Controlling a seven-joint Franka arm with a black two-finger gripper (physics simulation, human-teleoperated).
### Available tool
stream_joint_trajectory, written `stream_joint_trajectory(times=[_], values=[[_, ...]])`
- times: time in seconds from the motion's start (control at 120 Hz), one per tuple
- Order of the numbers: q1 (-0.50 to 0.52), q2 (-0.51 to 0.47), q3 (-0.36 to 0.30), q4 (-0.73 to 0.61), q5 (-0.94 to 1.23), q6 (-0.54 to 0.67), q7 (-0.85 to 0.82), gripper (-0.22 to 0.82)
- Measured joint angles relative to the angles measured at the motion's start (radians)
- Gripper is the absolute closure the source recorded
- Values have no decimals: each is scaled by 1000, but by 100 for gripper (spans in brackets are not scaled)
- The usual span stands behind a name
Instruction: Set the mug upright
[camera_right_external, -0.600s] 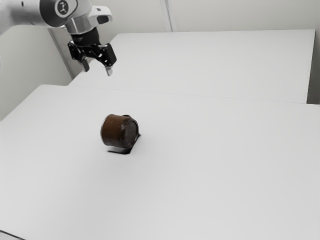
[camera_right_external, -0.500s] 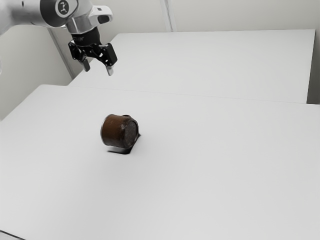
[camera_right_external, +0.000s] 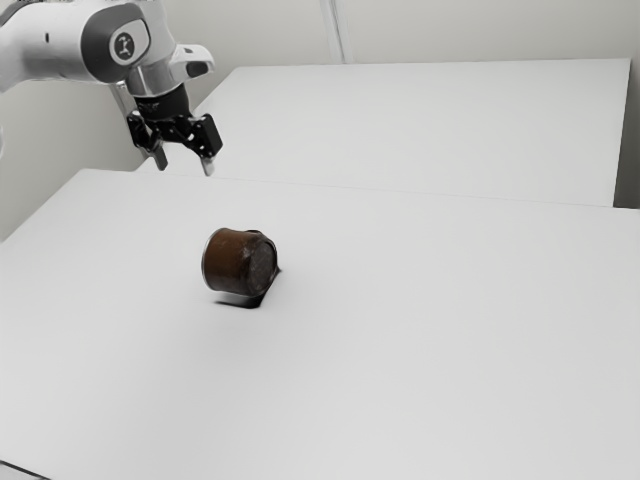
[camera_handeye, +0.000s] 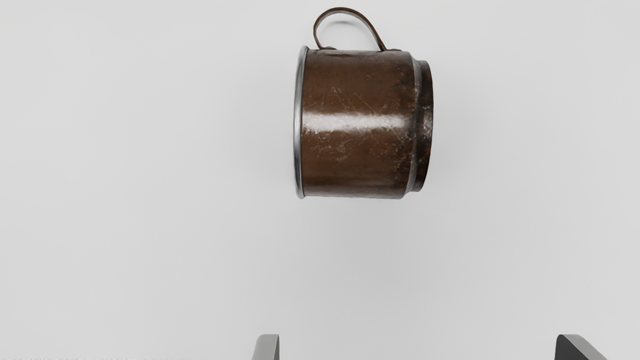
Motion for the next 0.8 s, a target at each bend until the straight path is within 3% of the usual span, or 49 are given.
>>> stream_joint_trajectory(times=[0.225,0.408,0.608,0.8], values=[[120,35,-1,-35,-75,35,14,0],[200,74,-3,-73,-203,103,134,0],[304,189,-3,-71,-406,153,320,0],[370,358,-8,14,-560,179,500,0]])
